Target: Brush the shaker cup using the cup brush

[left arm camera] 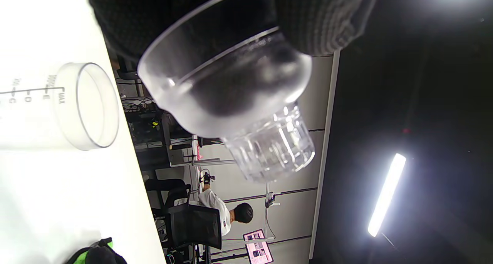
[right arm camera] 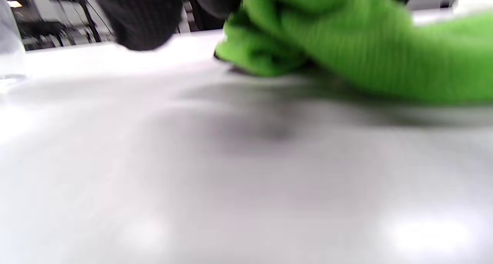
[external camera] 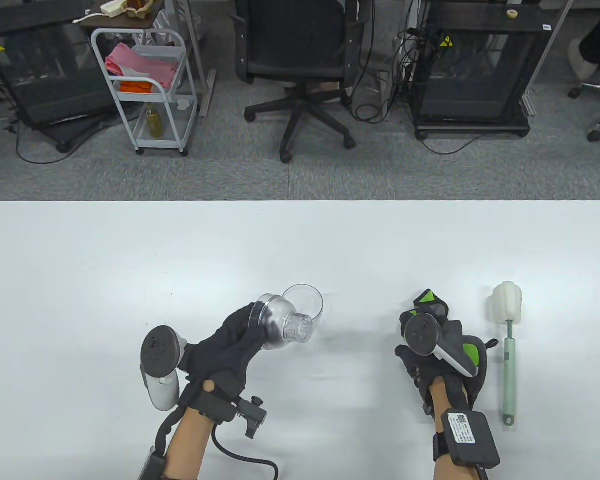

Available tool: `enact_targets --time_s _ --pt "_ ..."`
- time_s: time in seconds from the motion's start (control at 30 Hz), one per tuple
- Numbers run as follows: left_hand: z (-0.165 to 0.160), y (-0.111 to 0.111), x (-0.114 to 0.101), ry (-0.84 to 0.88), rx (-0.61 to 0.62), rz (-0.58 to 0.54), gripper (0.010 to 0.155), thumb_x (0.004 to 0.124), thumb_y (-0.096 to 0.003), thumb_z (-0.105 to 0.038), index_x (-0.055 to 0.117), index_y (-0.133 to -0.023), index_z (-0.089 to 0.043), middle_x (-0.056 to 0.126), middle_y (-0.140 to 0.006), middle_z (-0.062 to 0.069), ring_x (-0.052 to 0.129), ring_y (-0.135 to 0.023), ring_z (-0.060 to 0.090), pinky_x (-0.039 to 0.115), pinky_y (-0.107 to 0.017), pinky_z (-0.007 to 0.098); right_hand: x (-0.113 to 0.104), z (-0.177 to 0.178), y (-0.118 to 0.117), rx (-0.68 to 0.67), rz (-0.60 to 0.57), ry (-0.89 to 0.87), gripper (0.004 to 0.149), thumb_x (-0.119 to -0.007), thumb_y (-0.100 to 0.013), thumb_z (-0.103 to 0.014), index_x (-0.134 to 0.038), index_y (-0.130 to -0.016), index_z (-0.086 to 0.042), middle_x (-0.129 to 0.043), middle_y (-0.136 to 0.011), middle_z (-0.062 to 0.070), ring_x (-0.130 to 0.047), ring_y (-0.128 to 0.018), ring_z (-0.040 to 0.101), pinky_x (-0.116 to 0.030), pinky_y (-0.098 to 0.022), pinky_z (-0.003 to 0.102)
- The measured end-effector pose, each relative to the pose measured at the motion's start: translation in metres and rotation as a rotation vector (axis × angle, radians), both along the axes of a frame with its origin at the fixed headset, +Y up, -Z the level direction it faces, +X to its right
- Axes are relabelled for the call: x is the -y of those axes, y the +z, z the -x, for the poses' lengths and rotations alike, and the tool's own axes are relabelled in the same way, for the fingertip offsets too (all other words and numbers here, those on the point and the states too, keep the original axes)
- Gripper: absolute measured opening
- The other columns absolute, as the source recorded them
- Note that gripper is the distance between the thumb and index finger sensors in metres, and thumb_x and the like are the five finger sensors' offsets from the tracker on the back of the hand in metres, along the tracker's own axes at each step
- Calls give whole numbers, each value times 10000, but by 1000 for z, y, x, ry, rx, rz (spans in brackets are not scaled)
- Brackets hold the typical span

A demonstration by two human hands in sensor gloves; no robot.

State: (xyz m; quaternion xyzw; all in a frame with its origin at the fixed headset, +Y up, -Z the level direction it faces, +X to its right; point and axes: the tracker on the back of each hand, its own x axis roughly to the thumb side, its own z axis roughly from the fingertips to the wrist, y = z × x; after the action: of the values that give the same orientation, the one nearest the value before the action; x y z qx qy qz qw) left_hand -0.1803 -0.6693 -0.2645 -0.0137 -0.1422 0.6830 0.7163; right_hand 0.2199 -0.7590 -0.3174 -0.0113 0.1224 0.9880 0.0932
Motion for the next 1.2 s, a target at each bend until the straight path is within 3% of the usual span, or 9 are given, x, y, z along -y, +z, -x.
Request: enact_targets --time_s 0.13,0.27,0.33,0.4,0.57,0.73,0.83,1.07,1.2 --pt "1 1 3 -19 -32 32 561 791 -477 -375 733 -985 -144 1004 -790 -53 1089 -688 199 778 -595 531 -31 -5 6 44 -137 -81 789 -783 -384 -579 -487 -1056 -291 -314 -1131 214 -465 -937 593 -565 -654 653" --pt "-3 0 6 -38 -32 52 562 790 -479 -374 733 -984 -135 1004 -788 -49 1092 -682 199 784 -588 532 -78 11 22 -23 -307 -179 793 -784 -382 -598 -503 -1057 -292 -351 -1133 218 -489 -938 593 -580 -647 660" --pt "-7 1 7 -56 -24 63 565 785 -481 -372 727 -985 -125 1001 -787 -44 1093 -678 199 788 -581 533 -97 28 33 -109 -392 -227 771 -780 -385 -596 -528 -1050 -297 -435 -1125 217 -585 -920 572 -648 -631 629" --pt "-13 3 8 -79 -31 79 572 769 -488 -367 708 -992 -104 989 -789 -36 1092 -671 200 793 -572 537 -112 51 44 -223 -447 -347 742 -781 -389 -584 -572 -1036 -286 -586 -1080 224 -812 -821 480 -794 -564 510" --pt "-29 5 10 -119 19 95 586 741 -495 -360 683 -992 -56 977 -784 -24 1106 -644 186 821 -548 526 -119 103 63 -426 -430 -663 699 -819 -388 -538 -634 -1009 -278 -703 -1021 229 -962 -682 419 -898 -459 444" --pt "-37 5 13 -52 81 134 591 737 -497 -352 672 -991 -33 973 -786 -11 1113 -641 191 831 -540 521 -120 119 70 -410 -525 -663 668 -887 -371 -405 -662 -965 -197 -760 -931 229 -1014 -572 347 -947 -394 381" --pt "-35 3 8 -102 86 110 596 745 -506 -369 661 -1007 -57 966 -823 6 1099 -684 224 816 -558 528 -123 122 69 -437 -508 -636 646 -865 -394 -382 -647 -970 -187 -721 -951 242 -990 -605 351 -932 -426 376" --pt "-3 3 -13 -585 -148 -67 780 775 -489 -473 448 -1113 -139 739 -1066 180 811 -927 521 596 -636 705 -143 141 50 -410 -544 -502 620 -833 -414 -335 -651 -991 -198 -646 -991 245 -925 -648 396 -887 -464 402" --pt "16 7 -28 -1142 -338 -225 824 753 -472 -548 361 -1136 -260 606 -1171 167 656 -1025 575 540 -666 724 -149 168 32 -463 -505 -237 618 -833 -408 -319 -653 -990 -209 -682 -998 232 -921 -661 412 -880 -474 424"
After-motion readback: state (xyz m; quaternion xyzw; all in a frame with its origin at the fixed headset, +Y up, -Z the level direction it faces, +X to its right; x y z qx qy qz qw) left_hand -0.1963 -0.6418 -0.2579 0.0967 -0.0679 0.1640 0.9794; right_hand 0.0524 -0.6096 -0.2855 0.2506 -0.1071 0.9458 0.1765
